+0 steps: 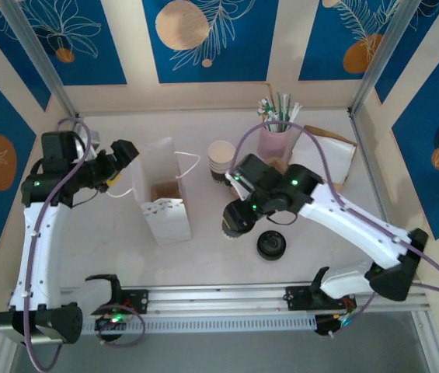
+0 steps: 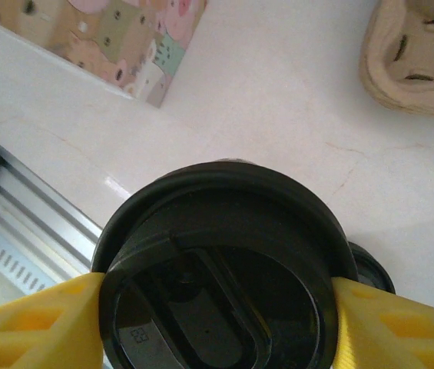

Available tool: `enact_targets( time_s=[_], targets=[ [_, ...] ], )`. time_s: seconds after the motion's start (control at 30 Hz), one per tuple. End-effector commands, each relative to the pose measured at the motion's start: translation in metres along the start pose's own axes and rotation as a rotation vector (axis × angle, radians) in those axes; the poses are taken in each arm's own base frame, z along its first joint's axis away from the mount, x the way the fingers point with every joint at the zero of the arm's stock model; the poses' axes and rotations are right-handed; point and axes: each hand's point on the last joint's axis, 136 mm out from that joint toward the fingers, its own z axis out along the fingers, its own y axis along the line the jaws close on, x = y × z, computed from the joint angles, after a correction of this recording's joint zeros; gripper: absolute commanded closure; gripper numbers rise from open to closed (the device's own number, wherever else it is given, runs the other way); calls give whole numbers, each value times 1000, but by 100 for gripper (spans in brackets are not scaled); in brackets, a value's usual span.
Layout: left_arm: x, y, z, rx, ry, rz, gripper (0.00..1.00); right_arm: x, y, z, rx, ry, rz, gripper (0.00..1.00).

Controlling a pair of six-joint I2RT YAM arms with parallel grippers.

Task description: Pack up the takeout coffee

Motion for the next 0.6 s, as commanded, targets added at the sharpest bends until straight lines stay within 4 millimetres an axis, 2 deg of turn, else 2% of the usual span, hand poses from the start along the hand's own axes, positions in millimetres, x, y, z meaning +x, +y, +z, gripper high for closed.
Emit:
enact_targets(
  time_s=[0.0, 0.1, 0.23, 0.3, 0.43, 0.57],
  targets=[
    [-5, -23, -34, 40, -67, 71, 0, -1, 0, -46, -31, -110, 70, 36],
    [-12, -36, -57, 41, -154, 115, 0, -9, 4, -82, -100, -234, 111, 36],
    [-25, -37, -75, 4, -283, 152, 0, -25, 17, -124, -232, -385, 131, 36],
    [-31, -29, -70, -23, -301, 140, 0, -36, 19, -139, -277, -443, 135, 36],
    [-44, -6, -52, -76, -321, 111, 0, -60, 24, -150, -345, -505, 123, 36],
    [-85, 21, -40, -101, -375, -22, 0, -85, 22, -156, -383, -562, 133, 36]
  ],
)
